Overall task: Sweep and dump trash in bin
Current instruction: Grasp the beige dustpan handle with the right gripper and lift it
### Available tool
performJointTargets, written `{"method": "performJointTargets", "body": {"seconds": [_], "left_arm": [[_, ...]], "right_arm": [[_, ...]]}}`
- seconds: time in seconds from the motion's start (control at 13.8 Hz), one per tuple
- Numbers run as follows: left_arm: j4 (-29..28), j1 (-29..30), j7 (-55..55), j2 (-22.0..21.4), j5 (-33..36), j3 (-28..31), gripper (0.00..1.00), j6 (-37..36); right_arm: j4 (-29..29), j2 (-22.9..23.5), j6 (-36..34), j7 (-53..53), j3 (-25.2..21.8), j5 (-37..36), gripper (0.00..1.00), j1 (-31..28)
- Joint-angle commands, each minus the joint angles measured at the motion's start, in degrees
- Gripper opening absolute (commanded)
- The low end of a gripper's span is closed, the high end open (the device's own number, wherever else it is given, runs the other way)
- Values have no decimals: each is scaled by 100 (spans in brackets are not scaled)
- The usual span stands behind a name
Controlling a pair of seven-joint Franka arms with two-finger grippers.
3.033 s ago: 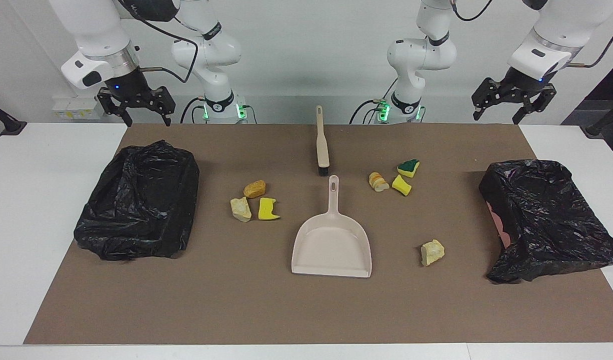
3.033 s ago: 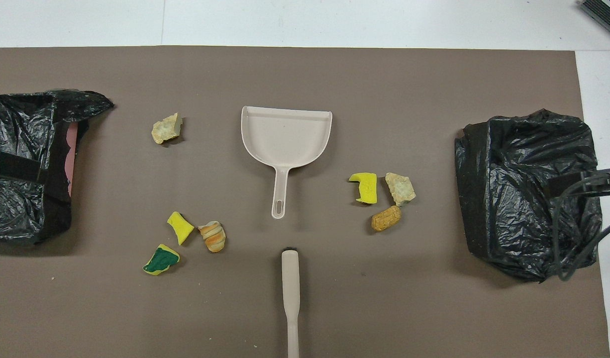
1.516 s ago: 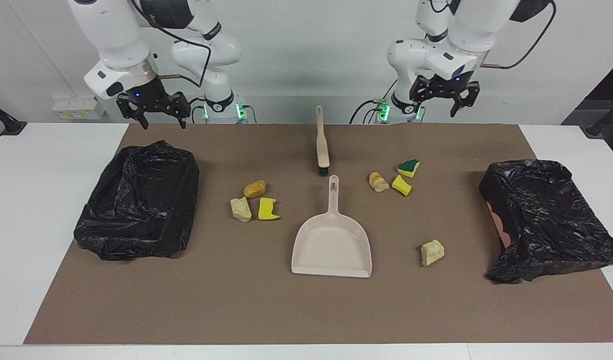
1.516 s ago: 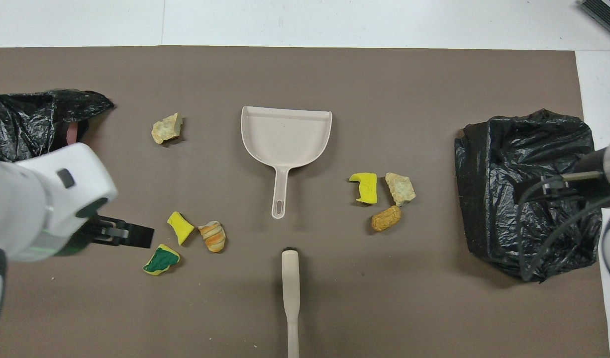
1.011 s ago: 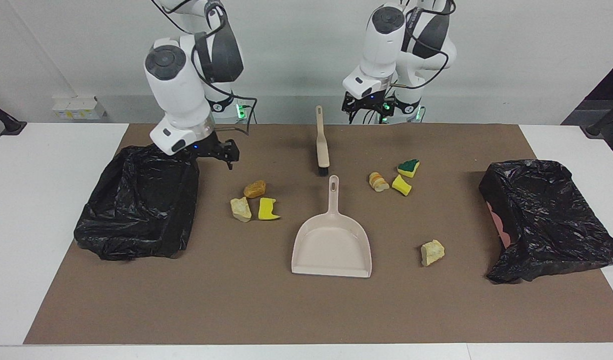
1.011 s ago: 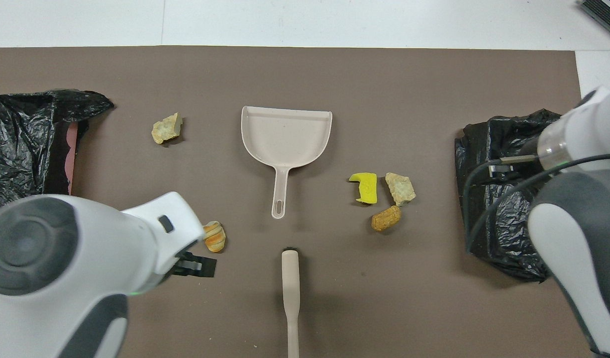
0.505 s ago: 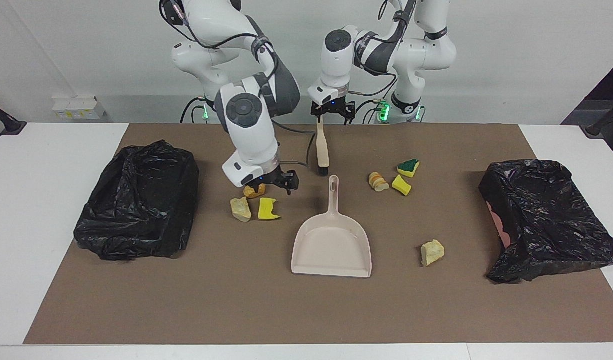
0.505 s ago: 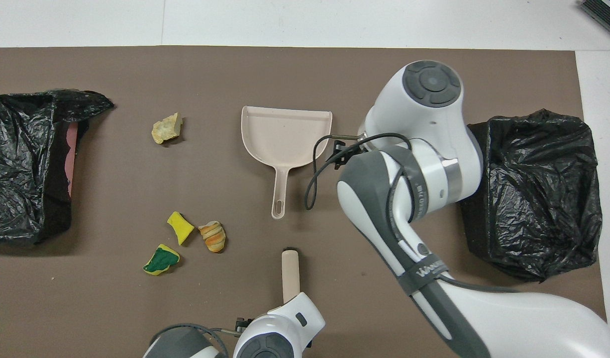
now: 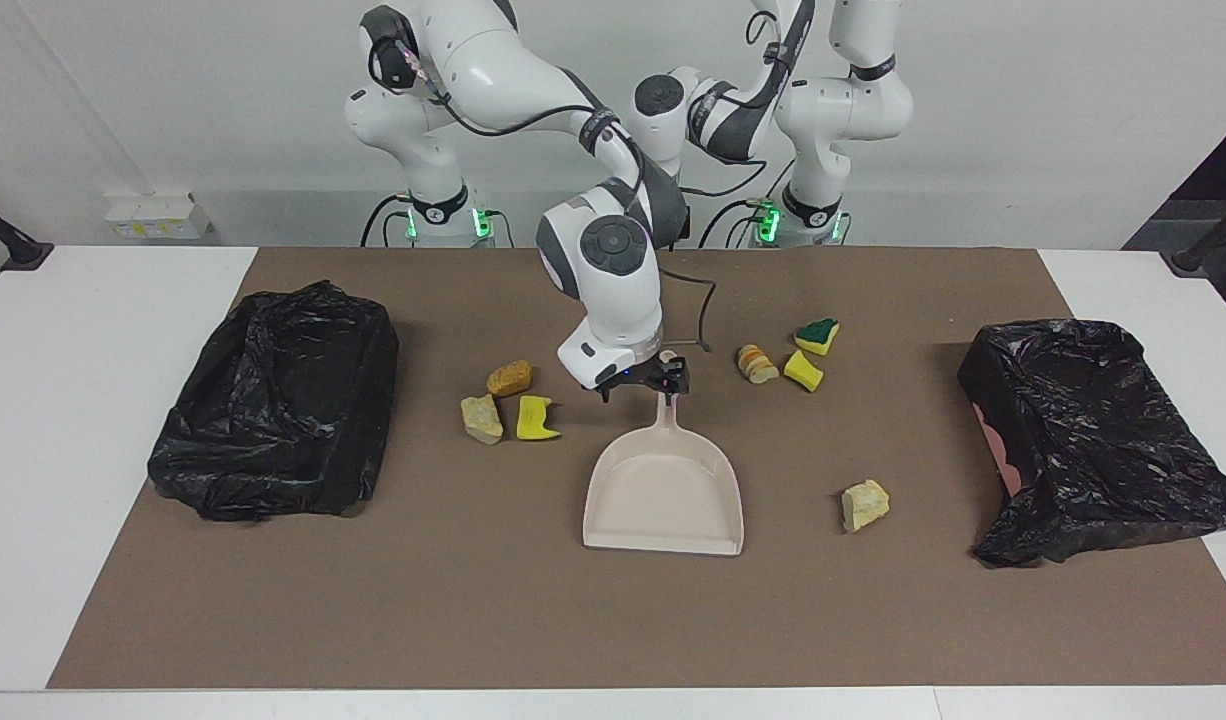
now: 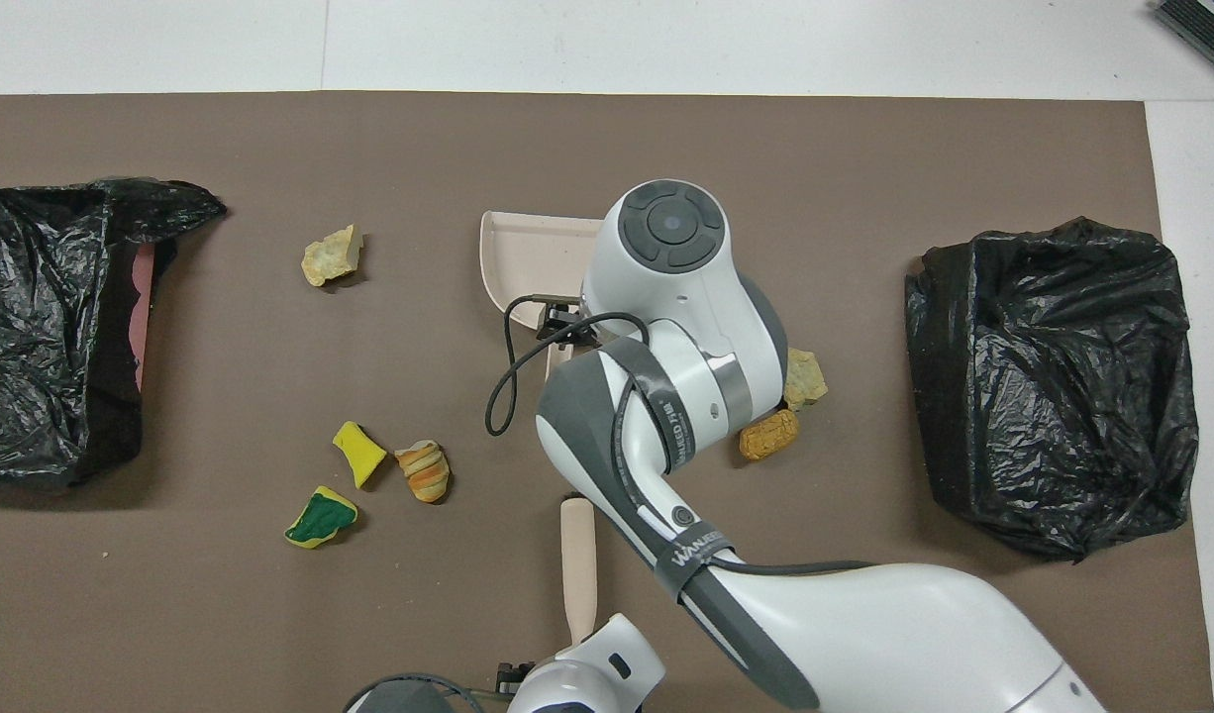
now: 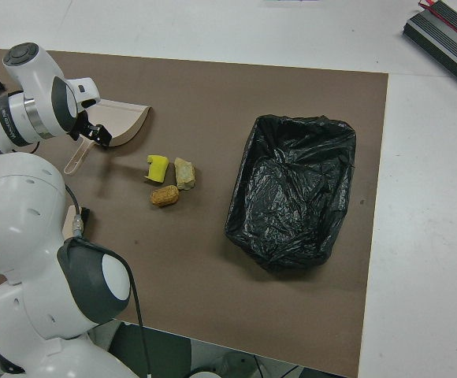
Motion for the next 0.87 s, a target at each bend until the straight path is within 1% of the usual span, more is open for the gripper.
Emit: {"method": "performJointTargets", "body": {"seconds": [0.0, 0.07, 0.14, 0.22, 0.29, 0.43, 0.51, 0.58, 0.65, 0.79], "left_arm": [[-70, 18, -117, 83, -112, -43, 71, 118], [-70, 1, -126, 83, -112, -43, 53, 91], [-52, 9, -178, 92, -112, -43, 32, 74], [-52, 27, -222, 92, -112, -34, 13, 73], [-43, 44, -162, 92, -112, -34, 0, 21], [53, 53, -39, 66, -112, 9, 0, -311], [88, 105, 188, 14, -95, 44, 0, -513], [132, 123, 512, -48, -68, 184, 0, -768], [185, 115, 785, -179, -24, 446, 0, -1162], [290, 106, 1426, -539, 194, 956, 0, -1779]], "right_arm": [[195, 180, 144, -32, 204, 86, 100, -71], [160, 232, 188, -102, 248, 85, 100, -28], [116, 268, 406, -181, 257, 103, 100, 34], [81, 242, 365, -243, 266, 77, 100, 52], [80, 233, 364, -331, 266, 42, 100, 61], [80, 233, 364, -454, 266, 15, 100, 52], [72, 233, 347, -507, 266, 6, 87, 52], [63, 224, 338, -525, 266, 15, 46, 61], [19, 215, 312, -516, 266, 15, 0, 61], [10, 207, 250, -569, 266, -2, 0, 61]]}}
